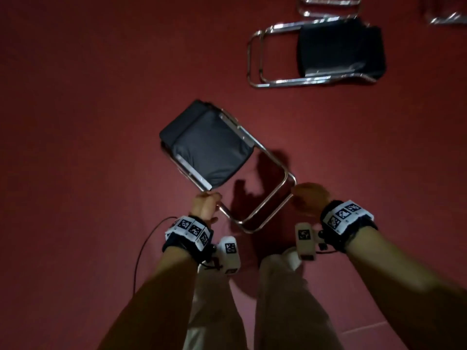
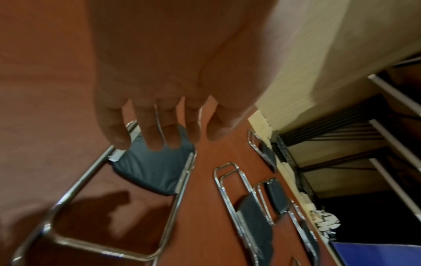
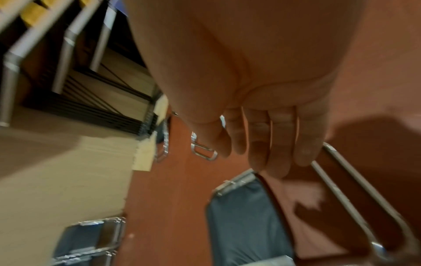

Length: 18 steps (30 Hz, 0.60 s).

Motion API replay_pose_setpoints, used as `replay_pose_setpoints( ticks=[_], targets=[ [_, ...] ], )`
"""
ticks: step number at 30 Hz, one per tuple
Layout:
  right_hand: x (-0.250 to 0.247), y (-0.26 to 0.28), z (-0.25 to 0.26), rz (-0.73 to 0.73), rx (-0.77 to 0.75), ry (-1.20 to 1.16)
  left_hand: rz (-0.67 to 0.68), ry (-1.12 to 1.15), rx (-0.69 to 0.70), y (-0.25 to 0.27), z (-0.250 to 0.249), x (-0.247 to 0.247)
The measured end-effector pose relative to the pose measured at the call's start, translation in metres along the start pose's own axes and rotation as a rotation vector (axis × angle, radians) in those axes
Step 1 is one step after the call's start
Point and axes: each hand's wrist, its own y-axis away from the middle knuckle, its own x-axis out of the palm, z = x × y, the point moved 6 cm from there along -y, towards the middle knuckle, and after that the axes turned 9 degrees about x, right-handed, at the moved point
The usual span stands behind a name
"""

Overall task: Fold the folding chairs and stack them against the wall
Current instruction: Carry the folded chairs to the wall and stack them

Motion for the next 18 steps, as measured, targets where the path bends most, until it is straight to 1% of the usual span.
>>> replay_pose_setpoints(
  ticks=[4,8,11,15,16,18],
  targets=[
    [0.012,-0.058,-0.062,-0.008,0.029,0.088,0.011,-0.028,-0.108,-0.023,0.075,0.022],
    [0.033,-0.12,-0.127,-0.006,0.098,0.093,0.003,-0.029,-0.164,-0.056,0.155,0.043],
    [0.054,-0.162,-0.172,-0.006,0.149,0.009,0.018,-0.056,-0.167,-0.083,0.218,0.049],
    [0.087,-0.224,-0.233,-0.003,0.173,0.027,0.085,-0.109,-0.152,-0.124,0.301,0.056],
    [0.095,-0.238,-0.244,0.008,0.176,0.035,0.088,-0.109,-0.162,-0.133,0.314,0.058],
    [0.116,-0.27,-0.262,0.045,0.159,0.089,0.044,-0.104,-0.147,-0.162,0.346,0.06]
  ],
)
